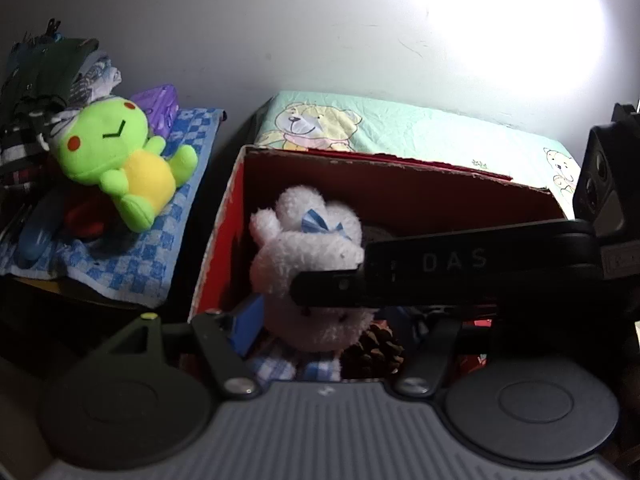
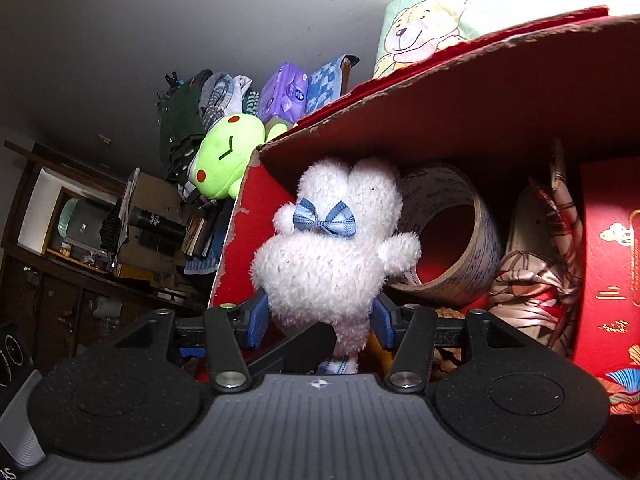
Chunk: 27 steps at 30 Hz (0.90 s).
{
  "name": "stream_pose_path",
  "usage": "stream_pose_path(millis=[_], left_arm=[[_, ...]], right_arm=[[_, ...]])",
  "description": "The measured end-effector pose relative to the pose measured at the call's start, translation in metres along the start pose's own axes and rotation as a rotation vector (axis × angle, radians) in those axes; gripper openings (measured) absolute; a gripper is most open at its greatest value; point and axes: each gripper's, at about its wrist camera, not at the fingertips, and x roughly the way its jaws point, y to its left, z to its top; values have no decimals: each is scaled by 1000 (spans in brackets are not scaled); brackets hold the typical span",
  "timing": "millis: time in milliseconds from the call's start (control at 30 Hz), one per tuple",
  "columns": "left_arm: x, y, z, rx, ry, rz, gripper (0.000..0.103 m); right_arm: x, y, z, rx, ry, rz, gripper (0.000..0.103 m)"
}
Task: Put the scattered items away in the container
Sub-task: 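Lift the white bear and carry it over the red box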
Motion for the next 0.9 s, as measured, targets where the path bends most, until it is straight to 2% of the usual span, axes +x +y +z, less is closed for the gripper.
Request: stream_pose_path(millis=[300, 433, 500, 567, 600, 667, 767, 900], left_arm=[[9, 4, -1, -41, 23, 29, 70], [12, 0, 0, -13, 25, 58, 70], [13, -1, 0, -13, 24, 62, 72], [14, -1, 0, -18, 25, 60, 72], [14, -1, 1, -20, 26, 58, 72], [14, 0, 2, -26, 31, 52, 72], [11, 2, 2, -44, 30, 46, 72], [8, 5, 1, -52, 24, 51, 72]], right_arm=[[3, 0, 2, -13, 85, 2, 62], [-15, -4, 4, -2, 55, 8, 62], [-26, -9, 5, 28, 11, 10, 59], [-32, -13, 9, 60, -29, -8, 51], [-31, -15, 12, 72, -26, -18, 49], [-22, -15, 17, 81, 8, -55, 38], [-9, -11, 19, 69, 34, -82, 35], [1, -3, 20, 39, 55, -54, 33]])
